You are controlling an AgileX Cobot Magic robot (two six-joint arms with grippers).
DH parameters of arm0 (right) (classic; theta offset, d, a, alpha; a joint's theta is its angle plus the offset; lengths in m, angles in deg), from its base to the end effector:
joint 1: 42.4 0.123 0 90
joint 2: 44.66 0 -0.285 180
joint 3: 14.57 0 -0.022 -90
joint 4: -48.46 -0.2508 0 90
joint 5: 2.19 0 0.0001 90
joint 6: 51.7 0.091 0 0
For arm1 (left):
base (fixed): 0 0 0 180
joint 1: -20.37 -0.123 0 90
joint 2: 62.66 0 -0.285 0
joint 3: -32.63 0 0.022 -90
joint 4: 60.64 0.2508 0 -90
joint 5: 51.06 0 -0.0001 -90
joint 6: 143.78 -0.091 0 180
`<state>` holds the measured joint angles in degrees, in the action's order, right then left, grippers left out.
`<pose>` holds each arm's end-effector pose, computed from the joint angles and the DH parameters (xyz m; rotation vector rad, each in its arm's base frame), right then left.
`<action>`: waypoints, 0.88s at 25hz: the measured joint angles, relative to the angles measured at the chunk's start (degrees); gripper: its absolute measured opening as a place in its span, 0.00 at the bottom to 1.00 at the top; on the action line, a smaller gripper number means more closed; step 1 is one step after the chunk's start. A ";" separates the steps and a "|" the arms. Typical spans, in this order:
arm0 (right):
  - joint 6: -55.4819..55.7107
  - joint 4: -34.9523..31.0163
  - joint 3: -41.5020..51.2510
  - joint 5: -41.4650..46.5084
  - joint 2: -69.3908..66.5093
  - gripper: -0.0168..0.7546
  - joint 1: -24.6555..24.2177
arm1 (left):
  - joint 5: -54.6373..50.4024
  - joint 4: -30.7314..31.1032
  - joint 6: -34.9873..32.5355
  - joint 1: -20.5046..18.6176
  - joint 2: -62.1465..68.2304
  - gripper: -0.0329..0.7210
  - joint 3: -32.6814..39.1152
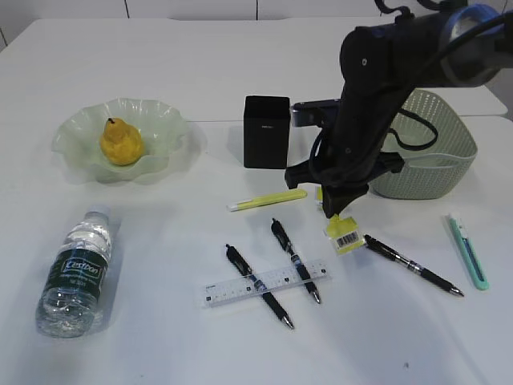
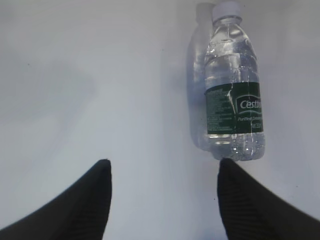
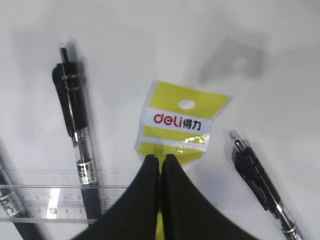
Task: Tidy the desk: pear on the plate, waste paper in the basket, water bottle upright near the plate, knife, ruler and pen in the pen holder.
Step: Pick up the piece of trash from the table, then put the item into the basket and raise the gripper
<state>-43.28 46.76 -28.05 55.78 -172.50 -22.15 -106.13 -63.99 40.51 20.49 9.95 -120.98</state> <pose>0.3974 0.1491 0.1745 -0.2898 3.0032 0.0884 0.2057 -0.0048 0.2957 -0.1280 2.6869 -0.0986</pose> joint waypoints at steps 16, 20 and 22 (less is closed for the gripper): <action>2.16 6.64 -19.83 3.09 0.07 0.01 -4.85 | 0.03 0.00 0.00 0.00 0.00 0.66 0.00; 3.31 6.47 -21.38 2.83 0.07 0.01 -11.26 | 0.26 0.00 0.00 0.00 0.00 0.66 0.00; 3.81 5.94 -21.52 1.79 0.07 0.01 -14.21 | 0.39 0.00 0.00 0.00 0.00 0.66 0.00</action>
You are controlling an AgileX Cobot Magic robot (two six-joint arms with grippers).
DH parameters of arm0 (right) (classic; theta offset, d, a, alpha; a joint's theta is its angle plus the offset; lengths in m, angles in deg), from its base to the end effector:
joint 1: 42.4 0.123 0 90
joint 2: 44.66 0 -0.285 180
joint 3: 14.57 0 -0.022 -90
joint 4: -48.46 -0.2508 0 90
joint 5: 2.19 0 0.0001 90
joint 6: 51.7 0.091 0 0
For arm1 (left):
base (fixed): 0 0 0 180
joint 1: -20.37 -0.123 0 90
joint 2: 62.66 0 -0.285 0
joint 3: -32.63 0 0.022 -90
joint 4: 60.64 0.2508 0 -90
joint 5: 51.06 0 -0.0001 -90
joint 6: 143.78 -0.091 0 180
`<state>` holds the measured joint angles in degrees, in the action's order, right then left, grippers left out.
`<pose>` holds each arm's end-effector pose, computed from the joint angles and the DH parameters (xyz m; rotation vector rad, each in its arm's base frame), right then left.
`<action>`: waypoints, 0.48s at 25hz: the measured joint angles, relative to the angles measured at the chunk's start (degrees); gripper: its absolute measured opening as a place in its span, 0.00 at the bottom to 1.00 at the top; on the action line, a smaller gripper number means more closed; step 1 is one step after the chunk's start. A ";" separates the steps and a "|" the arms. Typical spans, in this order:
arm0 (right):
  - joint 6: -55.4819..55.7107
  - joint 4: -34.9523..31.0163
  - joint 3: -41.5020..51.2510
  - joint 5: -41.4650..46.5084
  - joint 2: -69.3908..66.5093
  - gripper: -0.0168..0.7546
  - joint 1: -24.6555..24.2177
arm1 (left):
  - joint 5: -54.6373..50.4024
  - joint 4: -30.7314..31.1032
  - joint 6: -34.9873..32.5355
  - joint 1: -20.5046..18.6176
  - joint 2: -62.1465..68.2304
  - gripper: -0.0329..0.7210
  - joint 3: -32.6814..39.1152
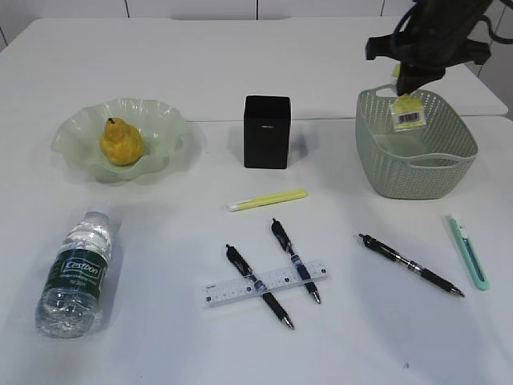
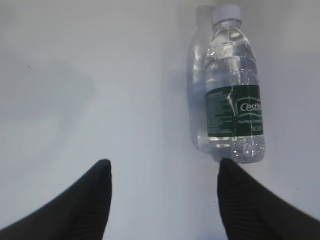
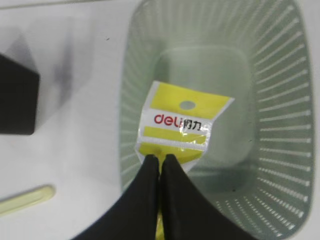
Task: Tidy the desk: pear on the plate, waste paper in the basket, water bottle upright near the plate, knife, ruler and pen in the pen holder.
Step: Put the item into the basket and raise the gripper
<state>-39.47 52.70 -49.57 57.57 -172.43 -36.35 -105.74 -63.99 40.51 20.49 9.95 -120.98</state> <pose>0.4660 0.0435 0.2776 0.1145 2.6546 0.0073 0.2062 -0.0048 0.2960 -0.1280 2.6800 -0.0987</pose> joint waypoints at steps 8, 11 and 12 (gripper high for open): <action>1.08 -0.36 -0.14 -5.89 -3.12 0.02 -4.50 | 0.12 0.00 0.00 0.00 1.64 0.66 0.00; 3.50 -0.41 -0.41 -6.74 -5.21 0.10 -4.50 | 0.12 -0.14 0.00 0.00 2.09 0.66 0.00; 3.88 -0.51 -0.79 -6.83 -6.07 0.15 -4.53 | 0.12 -0.14 0.00 0.00 2.09 0.66 0.00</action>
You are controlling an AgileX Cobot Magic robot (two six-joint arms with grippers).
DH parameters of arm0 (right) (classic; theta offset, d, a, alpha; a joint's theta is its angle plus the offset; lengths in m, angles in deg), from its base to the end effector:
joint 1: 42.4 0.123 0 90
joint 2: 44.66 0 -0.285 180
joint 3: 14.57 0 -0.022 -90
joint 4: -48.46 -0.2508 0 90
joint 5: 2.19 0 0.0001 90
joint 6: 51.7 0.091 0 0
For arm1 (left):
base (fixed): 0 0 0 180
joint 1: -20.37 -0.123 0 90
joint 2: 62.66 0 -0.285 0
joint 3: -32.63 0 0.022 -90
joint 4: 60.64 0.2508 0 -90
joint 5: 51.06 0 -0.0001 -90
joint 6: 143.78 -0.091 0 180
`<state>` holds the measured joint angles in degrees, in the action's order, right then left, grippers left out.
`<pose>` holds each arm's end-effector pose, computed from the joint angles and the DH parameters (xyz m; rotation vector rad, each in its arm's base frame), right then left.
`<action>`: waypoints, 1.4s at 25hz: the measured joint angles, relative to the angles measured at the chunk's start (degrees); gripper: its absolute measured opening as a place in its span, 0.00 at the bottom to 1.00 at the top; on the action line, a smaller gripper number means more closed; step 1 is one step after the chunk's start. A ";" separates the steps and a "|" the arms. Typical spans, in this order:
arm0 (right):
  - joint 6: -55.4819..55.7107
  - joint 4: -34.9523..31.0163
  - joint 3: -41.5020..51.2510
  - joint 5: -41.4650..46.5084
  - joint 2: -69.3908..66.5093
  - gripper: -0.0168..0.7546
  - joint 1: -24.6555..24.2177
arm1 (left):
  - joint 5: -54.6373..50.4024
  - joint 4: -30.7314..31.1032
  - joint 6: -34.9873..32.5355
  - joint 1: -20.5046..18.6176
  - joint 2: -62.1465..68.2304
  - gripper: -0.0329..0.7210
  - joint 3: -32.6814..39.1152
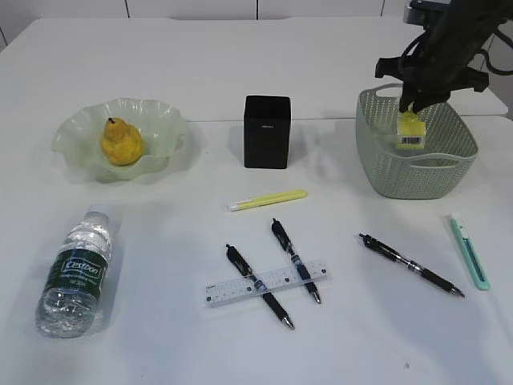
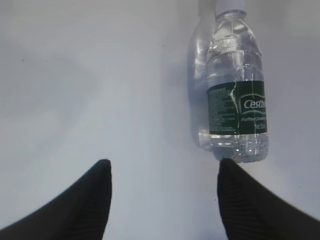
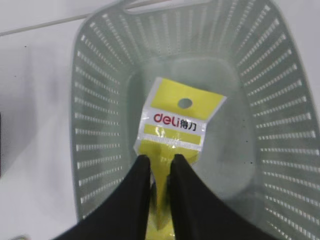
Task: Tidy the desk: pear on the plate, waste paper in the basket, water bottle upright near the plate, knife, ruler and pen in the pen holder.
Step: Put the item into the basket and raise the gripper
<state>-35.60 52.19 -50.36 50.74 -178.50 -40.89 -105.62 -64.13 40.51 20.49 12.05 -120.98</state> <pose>0.4928 0.0083 0.2358 0.3005 2.6147 0.0235 0.2126 -0.0050 0.2884 -0.1323 2.7144 -0.1003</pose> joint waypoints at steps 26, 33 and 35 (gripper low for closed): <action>-3.34 -0.45 -7.19 14.63 3.44 0.61 0.00 | 1.22 -0.27 0.00 0.00 0.08 0.66 0.00; -5.28 -0.45 0.23 16.59 10.72 0.61 0.13 | 1.22 -0.27 0.00 0.00 0.08 0.66 0.00; -6.44 -0.45 4.14 17.11 13.15 0.61 0.64 | 1.22 -0.27 0.00 0.00 0.08 0.66 0.00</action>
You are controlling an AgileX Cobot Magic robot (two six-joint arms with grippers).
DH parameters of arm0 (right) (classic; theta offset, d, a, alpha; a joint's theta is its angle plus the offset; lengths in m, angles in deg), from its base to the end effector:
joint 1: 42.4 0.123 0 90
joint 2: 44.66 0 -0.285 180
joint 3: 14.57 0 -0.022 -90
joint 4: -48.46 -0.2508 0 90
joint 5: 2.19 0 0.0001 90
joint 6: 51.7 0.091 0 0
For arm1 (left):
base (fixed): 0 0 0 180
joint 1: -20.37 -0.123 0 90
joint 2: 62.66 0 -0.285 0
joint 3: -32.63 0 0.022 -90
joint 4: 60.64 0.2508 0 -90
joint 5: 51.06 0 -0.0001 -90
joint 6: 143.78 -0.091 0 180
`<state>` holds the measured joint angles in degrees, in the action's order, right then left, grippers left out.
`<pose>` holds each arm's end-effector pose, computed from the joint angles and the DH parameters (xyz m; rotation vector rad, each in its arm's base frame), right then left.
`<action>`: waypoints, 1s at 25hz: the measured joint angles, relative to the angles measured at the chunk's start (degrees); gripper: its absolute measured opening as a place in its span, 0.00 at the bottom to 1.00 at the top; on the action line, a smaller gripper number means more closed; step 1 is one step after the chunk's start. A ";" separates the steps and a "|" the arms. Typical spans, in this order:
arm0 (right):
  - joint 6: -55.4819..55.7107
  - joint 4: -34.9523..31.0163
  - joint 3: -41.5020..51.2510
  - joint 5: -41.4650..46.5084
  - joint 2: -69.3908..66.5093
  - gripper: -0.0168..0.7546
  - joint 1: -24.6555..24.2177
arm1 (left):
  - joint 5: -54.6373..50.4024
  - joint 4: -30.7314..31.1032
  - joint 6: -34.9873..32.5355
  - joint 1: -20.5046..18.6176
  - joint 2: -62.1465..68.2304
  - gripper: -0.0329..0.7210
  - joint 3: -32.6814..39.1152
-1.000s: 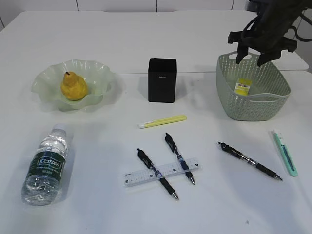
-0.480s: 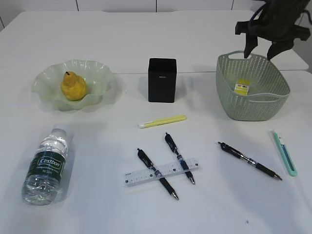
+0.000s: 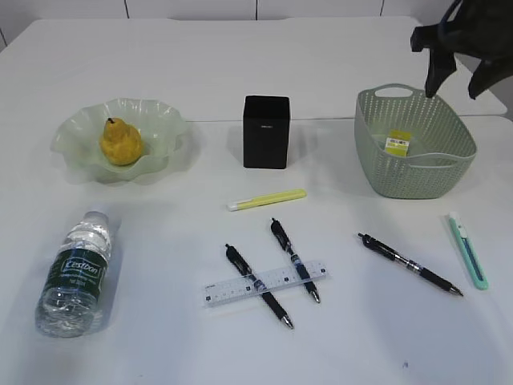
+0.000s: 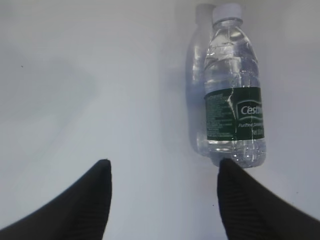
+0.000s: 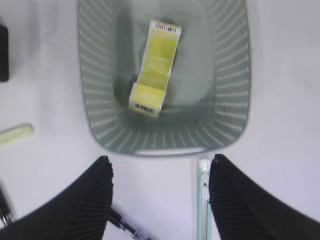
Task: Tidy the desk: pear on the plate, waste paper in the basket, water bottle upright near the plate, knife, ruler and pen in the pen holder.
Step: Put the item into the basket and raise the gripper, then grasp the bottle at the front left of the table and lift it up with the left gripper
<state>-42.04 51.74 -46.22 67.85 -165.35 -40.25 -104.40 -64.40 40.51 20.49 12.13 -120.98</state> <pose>0.4281 0.0112 0.3094 0.1683 2.7674 -0.0265 0.2146 -0.0052 0.2889 -0.1349 2.6944 -0.1064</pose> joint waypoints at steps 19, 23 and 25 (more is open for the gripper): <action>-6.20 -1.65 36.78 -1.25 19.37 0.61 11.50 | 1.16 -0.96 -0.64 5.71 0.38 0.66 0.00; -6.65 -1.90 37.58 -1.70 23.38 0.61 11.49 | 4.60 -2.49 1.37 8.99 2.87 0.67 0.00; -6.65 -1.90 37.58 -2.25 24.70 0.61 11.49 | 5.46 -2.61 2.76 10.58 5.46 0.69 0.00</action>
<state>-48.69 49.84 -8.64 65.61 -140.65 -28.76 -98.94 -67.01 43.27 31.07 17.59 -120.98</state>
